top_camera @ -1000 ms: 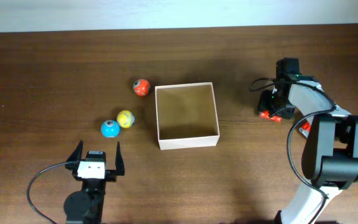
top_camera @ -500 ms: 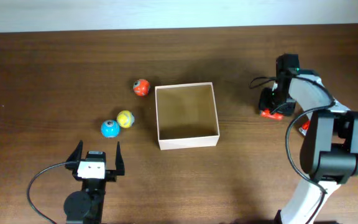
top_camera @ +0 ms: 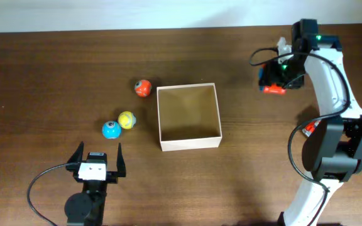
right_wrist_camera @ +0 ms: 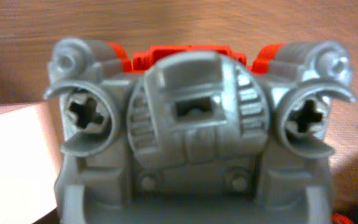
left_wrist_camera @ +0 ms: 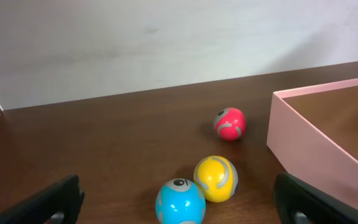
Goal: Pack container
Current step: 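Lift the truck and carry it over the pink box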
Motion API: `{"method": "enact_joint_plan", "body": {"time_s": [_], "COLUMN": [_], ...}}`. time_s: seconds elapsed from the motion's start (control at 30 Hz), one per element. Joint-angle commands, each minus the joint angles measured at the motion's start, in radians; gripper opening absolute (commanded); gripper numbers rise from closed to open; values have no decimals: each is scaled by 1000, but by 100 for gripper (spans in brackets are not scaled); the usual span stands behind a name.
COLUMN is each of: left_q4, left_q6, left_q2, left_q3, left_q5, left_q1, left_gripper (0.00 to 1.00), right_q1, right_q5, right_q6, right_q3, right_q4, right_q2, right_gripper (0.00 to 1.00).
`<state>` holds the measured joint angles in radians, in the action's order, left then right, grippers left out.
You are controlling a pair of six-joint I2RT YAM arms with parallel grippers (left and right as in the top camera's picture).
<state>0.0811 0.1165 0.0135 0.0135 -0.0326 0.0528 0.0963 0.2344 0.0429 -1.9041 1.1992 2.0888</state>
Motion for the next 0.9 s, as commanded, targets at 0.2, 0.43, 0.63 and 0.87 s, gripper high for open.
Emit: {"method": "enact_joint_plan", "body": {"time_s": [0.2, 0.43, 0.63, 0.87], "left_q4": [2, 2, 2, 2], "left_q6": [16, 16, 16, 16], "left_q2": [-8, -8, -8, -8], "left_q3": [-4, -4, -4, -4], "left_q5": [11, 11, 11, 11], "left_q1": [-6, -6, -6, -6], "left_gripper": [99, 99, 99, 99], "right_q1": [-136, -330, -480, -618], "right_q5": [543, 568, 296, -61], "right_q6": [259, 247, 27, -286], "right_q3": [-92, -92, -92, -92], "right_q4": [77, 38, -57, -97], "right_q2": [-22, -22, -22, -22], "right_gripper": [56, 55, 54, 53]}}
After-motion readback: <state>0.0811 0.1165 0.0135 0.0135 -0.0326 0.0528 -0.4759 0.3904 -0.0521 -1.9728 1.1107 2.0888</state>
